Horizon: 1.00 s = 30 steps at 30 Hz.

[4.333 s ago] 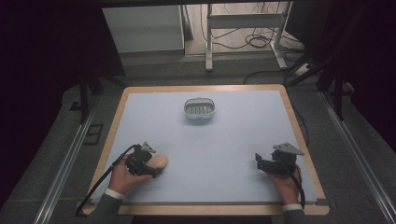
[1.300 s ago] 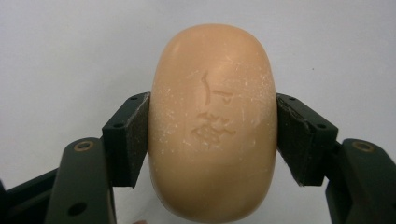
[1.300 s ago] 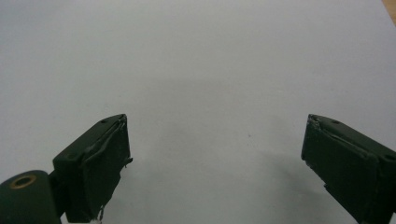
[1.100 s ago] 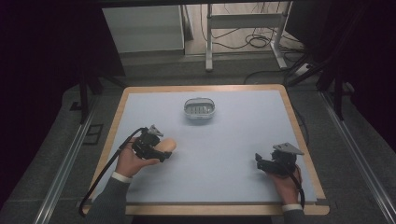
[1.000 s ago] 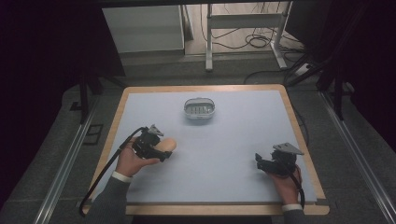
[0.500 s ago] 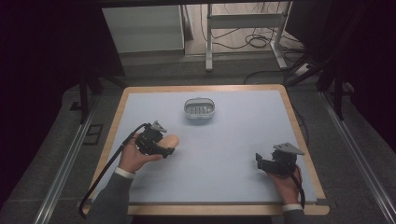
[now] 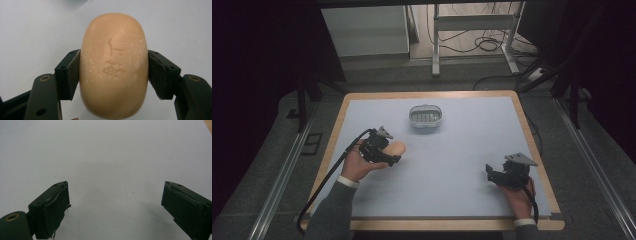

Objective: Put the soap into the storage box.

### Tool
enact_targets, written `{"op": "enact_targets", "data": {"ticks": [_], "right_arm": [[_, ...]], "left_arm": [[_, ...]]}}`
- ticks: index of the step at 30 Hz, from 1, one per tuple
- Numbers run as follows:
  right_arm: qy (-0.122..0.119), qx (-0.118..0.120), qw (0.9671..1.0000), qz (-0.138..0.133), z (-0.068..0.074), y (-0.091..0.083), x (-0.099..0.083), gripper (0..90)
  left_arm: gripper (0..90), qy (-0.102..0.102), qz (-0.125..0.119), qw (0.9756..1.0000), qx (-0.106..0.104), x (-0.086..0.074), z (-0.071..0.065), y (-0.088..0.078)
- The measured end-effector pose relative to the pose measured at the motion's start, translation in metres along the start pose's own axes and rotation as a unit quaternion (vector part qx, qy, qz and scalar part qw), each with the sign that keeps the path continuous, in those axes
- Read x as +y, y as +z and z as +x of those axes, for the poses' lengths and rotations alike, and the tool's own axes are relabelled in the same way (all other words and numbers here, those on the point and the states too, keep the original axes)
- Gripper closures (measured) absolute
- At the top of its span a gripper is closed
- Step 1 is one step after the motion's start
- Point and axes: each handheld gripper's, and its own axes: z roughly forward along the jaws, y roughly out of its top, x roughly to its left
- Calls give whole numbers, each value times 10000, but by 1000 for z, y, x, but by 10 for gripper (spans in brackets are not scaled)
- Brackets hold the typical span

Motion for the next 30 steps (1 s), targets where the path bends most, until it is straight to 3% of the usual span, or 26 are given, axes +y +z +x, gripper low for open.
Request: {"op": "enact_targets", "data": {"ticks": [30], "right_arm": [[-22, -11, 10000, 16, 1, 0, 0, 80]], "left_arm": [[324, 57, -40, 10000, 5, 14, 5, 2]]}}
